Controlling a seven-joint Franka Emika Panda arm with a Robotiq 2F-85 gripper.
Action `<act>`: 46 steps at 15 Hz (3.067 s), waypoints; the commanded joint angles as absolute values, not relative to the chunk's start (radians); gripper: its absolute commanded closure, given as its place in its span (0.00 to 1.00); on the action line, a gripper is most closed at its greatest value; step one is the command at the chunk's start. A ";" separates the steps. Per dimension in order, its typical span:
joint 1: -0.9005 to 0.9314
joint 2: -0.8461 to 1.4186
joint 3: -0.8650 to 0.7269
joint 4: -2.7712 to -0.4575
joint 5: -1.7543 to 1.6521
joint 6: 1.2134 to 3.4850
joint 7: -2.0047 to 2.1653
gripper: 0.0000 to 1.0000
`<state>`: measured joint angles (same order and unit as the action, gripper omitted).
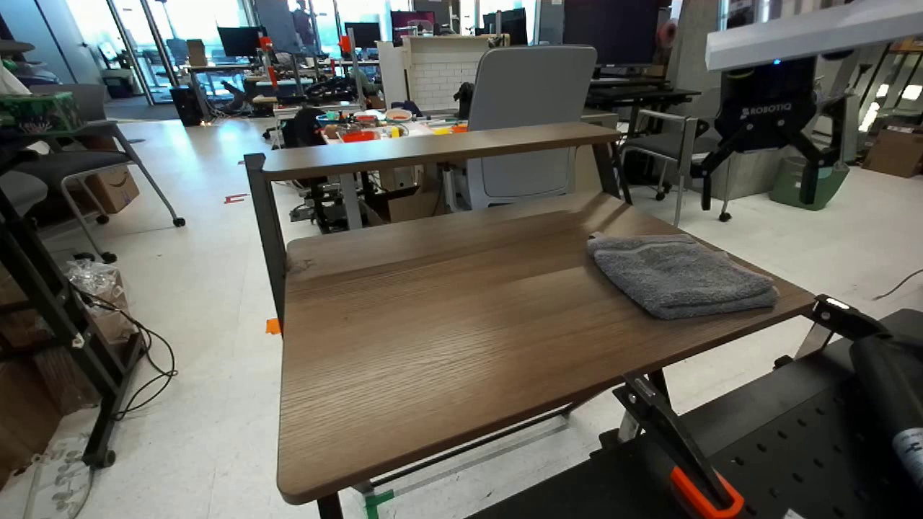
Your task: Move the grey towel to the left
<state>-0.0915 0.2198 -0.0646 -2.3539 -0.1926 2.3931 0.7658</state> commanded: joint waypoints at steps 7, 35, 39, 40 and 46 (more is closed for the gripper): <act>-0.040 0.364 -0.113 -2.312 -0.114 2.511 0.748 0.00; 0.122 0.773 -0.073 -1.806 -0.011 2.409 0.558 0.00; 0.176 0.821 -0.059 -1.709 -0.025 2.330 0.533 0.00; 0.192 0.833 -0.055 -1.685 -0.029 2.309 0.529 0.00; 0.265 0.908 -0.037 -1.550 -0.043 2.203 0.489 0.00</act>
<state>0.2441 0.8391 -0.0485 -1.6501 -0.0347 2.2650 0.5215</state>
